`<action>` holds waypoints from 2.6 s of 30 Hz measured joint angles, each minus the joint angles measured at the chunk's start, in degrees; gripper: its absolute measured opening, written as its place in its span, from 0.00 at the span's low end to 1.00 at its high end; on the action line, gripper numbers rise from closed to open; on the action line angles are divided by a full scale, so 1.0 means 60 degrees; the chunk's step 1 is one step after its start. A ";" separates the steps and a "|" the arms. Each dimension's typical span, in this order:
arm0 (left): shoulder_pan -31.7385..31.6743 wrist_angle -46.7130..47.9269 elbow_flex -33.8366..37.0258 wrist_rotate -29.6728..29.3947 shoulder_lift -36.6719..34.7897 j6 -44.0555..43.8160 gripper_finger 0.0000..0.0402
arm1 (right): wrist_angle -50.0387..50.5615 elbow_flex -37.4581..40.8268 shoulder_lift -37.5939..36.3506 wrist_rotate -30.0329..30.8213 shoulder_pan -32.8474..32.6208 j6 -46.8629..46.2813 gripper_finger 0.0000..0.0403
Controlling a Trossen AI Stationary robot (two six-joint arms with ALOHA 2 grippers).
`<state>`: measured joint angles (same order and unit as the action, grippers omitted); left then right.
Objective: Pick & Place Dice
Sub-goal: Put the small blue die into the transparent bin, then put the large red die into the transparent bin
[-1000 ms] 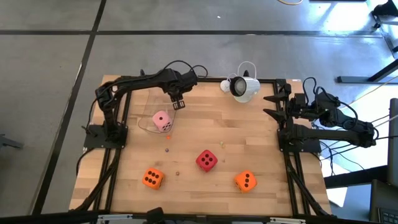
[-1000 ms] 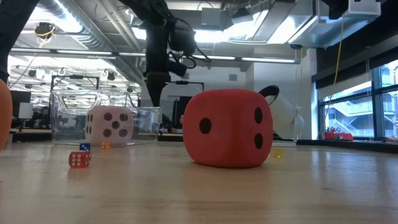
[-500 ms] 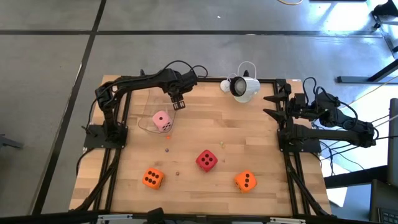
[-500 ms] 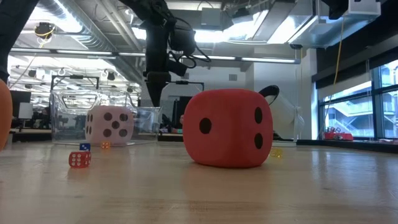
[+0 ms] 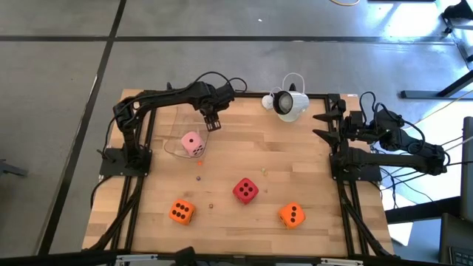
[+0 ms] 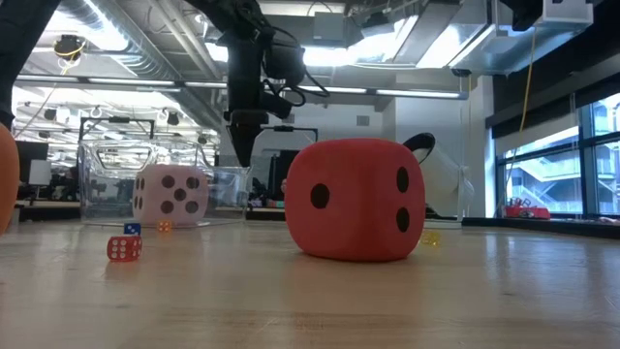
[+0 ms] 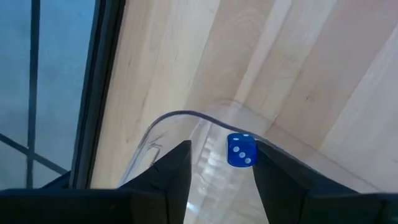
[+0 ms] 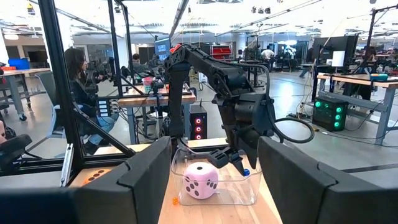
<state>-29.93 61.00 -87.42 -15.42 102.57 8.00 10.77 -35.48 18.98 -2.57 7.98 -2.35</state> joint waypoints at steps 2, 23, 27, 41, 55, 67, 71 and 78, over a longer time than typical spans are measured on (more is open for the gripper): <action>0.0000 0.0003 0.0000 -0.0112 0.0003 -0.0046 0.40 | 0.0003 0.0000 0.0000 0.0000 0.0000 0.0004 0.60; -0.0032 0.0116 0.0007 -0.0766 0.0007 -0.0421 0.40 | 0.0003 0.0000 0.0000 0.0000 0.0001 0.0004 0.60; -0.0015 0.0230 0.0007 -0.0753 0.0010 -0.0318 0.40 | 0.0003 0.0000 0.0000 0.0000 -0.0003 -0.0004 0.60; 0.0183 0.0347 0.1258 0.1144 0.0018 0.0701 0.40 | 0.0006 0.0000 0.0000 0.0000 0.0001 -0.0029 0.60; 0.1274 -0.0169 0.1392 0.0878 0.0018 0.1600 0.40 | 0.0003 0.0000 -0.0002 -0.0005 0.0001 -0.0265 0.60; 0.1358 0.1374 0.0793 -0.0393 0.0018 0.0350 0.38 | 0.0003 0.0000 0.0000 -0.0255 0.0001 -0.0284 0.60; 0.1514 0.1795 -0.0067 -0.0187 0.0018 -0.0121 0.37 | 0.0003 0.0000 -0.0001 -0.0255 0.0001 -0.0284 0.60; 0.2134 0.1636 -0.1828 -0.0168 0.0013 -0.0524 0.36 | 0.0035 0.0000 -0.0004 -0.0255 -0.0003 -0.0282 0.60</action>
<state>-17.13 70.81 -98.39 -16.43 102.65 4.86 10.98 -35.48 18.96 -4.10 7.97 -4.04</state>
